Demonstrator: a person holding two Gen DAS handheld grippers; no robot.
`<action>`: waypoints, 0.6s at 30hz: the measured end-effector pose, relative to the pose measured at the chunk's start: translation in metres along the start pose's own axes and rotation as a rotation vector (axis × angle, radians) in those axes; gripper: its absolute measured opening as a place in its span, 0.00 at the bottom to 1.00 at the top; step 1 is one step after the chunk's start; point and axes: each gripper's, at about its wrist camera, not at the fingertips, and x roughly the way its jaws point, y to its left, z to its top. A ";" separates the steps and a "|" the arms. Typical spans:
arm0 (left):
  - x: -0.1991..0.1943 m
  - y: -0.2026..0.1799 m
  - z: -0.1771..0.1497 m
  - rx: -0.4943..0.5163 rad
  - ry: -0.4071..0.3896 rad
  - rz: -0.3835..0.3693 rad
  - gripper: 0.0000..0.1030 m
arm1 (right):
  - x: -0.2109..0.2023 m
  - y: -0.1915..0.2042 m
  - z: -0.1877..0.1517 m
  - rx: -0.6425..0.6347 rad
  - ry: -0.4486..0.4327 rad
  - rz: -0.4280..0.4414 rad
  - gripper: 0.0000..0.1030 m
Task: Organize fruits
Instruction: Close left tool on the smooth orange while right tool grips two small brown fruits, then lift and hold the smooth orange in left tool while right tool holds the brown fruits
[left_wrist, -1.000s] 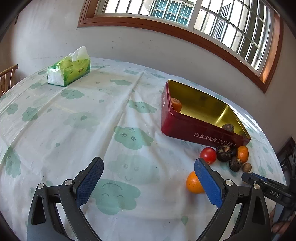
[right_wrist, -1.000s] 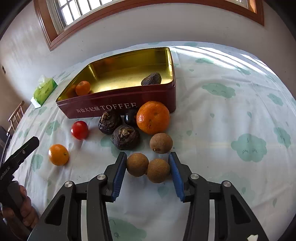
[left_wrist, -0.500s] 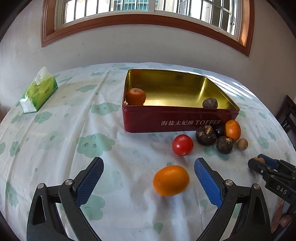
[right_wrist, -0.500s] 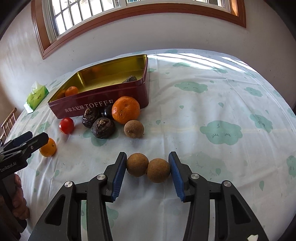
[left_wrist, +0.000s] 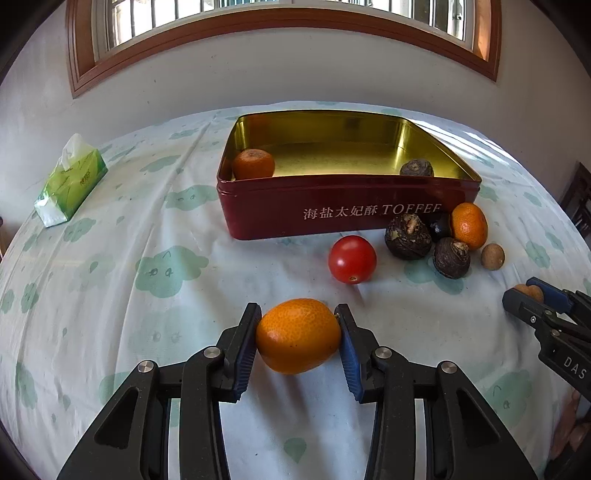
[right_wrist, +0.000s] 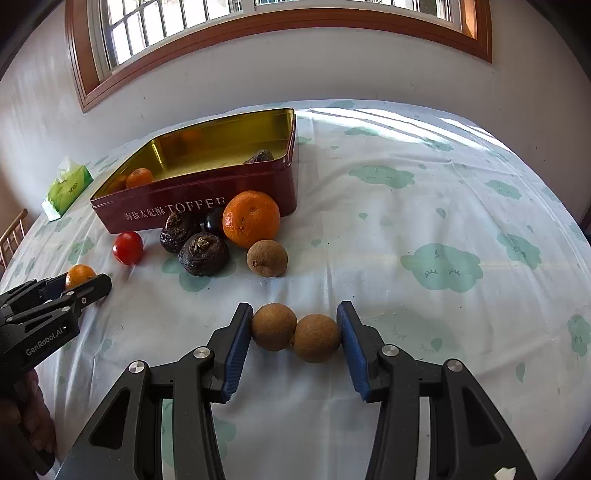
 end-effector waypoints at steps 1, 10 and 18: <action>0.001 0.006 0.000 -0.029 0.007 -0.010 0.41 | 0.000 0.001 0.000 -0.006 0.001 -0.006 0.44; -0.002 0.020 0.000 -0.109 -0.008 0.050 0.41 | 0.002 0.010 0.000 -0.046 0.013 -0.033 0.49; -0.005 0.023 -0.001 -0.124 -0.021 0.073 0.41 | 0.002 0.008 -0.001 -0.037 0.006 -0.046 0.43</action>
